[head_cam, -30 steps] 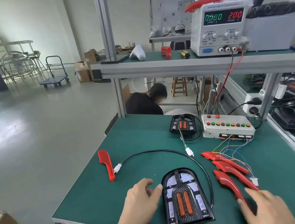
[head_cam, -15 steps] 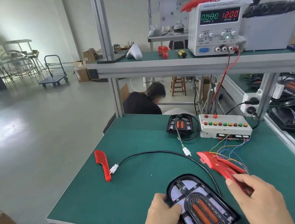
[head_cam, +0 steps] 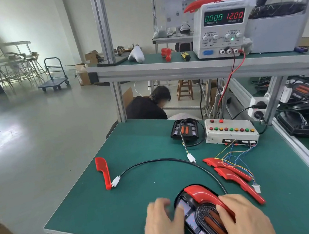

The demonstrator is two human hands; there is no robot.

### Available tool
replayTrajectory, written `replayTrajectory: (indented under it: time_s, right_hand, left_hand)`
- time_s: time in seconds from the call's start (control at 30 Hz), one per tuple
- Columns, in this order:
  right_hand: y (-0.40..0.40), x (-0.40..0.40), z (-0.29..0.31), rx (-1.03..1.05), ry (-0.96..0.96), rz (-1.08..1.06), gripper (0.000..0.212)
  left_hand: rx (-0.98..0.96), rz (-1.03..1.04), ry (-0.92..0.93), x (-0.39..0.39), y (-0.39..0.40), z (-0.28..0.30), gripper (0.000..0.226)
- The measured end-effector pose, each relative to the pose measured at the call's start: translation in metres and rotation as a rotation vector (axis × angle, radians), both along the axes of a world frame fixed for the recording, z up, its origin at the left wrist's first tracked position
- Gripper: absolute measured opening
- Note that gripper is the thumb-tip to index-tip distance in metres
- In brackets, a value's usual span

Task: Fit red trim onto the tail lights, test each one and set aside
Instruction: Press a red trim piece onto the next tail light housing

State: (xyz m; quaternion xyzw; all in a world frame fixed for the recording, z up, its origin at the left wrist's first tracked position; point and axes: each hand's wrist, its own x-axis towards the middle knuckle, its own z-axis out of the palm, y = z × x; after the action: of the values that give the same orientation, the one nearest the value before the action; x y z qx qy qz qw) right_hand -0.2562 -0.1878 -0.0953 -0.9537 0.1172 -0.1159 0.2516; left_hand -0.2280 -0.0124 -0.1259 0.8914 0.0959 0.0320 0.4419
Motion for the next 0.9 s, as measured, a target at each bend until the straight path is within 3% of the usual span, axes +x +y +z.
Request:
replayTrajectory:
  time_s: [0.1,0.23,0.33,0.57,0.63,0.7,0.8,0.9]
  right_hand:
    - [0.001,-0.001,-0.008,0.048,-0.021,-0.037,0.026]
    - [0.003,0.001,-0.01,0.023,-0.058,-0.024,0.027]
    - [0.001,0.001,-0.012,0.035,-0.079,-0.025,0.029]
    - [-0.008,0.002,-0.022,0.14,-0.127,0.019,0.032]
    - [-0.009,0.002,-0.022,0.213,-0.156,0.029,0.035]
    - [-0.011,0.001,-0.022,0.292,-0.195,0.036,0.04]
    - [-0.014,-0.004,-0.022,0.365,-0.23,0.076,0.044]
    - [-0.015,-0.008,-0.025,0.366,-0.274,0.124,0.047]
  left_hand:
    - [0.048,-0.123,-0.161,0.032,0.008,0.01,0.039]
    - [0.204,-0.454,0.038,0.076,0.005,0.023,0.051]
    - [0.181,-0.628,0.194,0.086,-0.001,0.024,0.046]
    - [0.143,-0.68,0.256,0.092,-0.002,0.021,0.045]
    - [0.022,-0.643,0.219,0.089,0.0,0.016,0.04]
    - [-0.231,-0.593,0.207,0.084,0.0,0.011,0.033]
    - [-0.617,-0.537,0.265,0.075,0.0,0.007,0.03]
    - [-0.828,-0.514,0.334,0.066,-0.003,0.006,0.03]
